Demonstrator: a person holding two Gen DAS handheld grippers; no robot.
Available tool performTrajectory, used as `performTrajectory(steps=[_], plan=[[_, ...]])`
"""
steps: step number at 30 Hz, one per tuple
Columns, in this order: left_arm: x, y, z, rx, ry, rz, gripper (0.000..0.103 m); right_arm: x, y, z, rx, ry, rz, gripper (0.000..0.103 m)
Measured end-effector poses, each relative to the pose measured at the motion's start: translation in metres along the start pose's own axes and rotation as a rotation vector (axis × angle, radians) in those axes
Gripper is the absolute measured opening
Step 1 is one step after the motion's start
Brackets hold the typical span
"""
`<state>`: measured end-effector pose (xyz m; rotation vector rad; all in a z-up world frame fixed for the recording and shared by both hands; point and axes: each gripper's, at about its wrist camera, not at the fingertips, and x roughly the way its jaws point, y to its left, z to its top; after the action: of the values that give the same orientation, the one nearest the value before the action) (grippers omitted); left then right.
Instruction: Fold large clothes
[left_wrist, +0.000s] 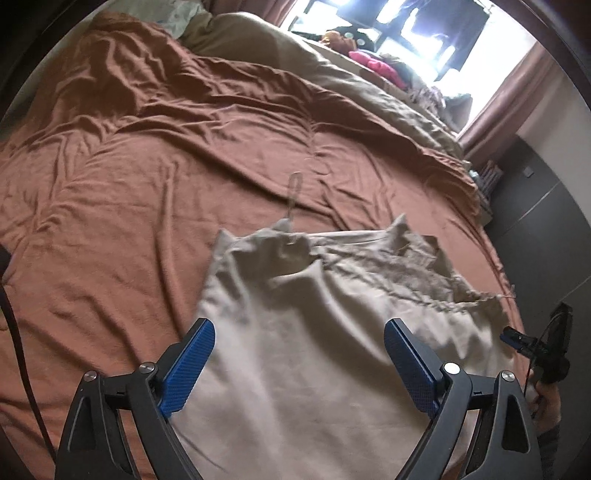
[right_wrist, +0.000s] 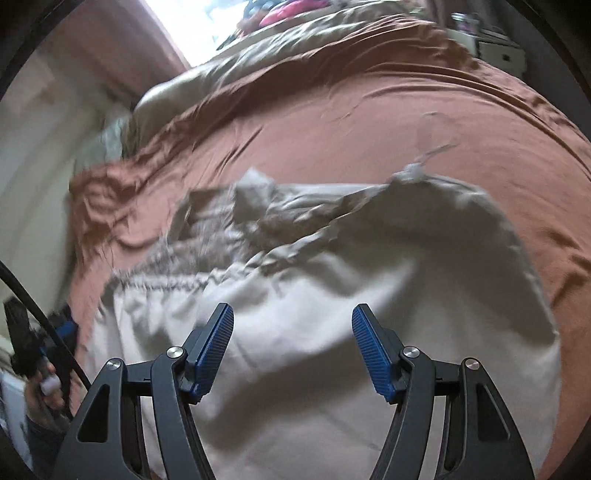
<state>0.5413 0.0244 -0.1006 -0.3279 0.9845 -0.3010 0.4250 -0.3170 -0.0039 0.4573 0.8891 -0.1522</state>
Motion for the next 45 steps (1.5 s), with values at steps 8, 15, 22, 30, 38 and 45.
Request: performTrajectory(steps=[8, 15, 22, 30, 38, 45], plan=[[0.019, 0.040, -0.011, -0.003, 0.051, 0.103, 0.079, 0.073, 0.055, 0.026, -0.162, 0.109, -0.124, 0.060], [0.036, 0.064, -0.024, -0.021, 0.091, 0.068, 0.046, 0.126, 0.071, 0.033, -0.251, 0.136, -0.285, 0.003], [0.035, 0.066, -0.029, -0.038, 0.091, 0.029, 0.030, 0.119, 0.062, 0.057, -0.178, 0.030, -0.274, 0.000], [-0.002, 0.083, -0.051, -0.120, 0.070, -0.027, 0.047, 0.118, 0.066, 0.049, -0.177, 0.014, -0.249, 0.000], [-0.024, 0.098, -0.088, -0.202, 0.084, -0.082, 0.060, 0.066, 0.074, 0.028, -0.189, -0.035, -0.223, 0.001], [-0.032, 0.098, -0.118, -0.246, 0.117, -0.141, 0.061, 0.036, 0.084, -0.013, -0.191, -0.014, -0.080, 0.002]])
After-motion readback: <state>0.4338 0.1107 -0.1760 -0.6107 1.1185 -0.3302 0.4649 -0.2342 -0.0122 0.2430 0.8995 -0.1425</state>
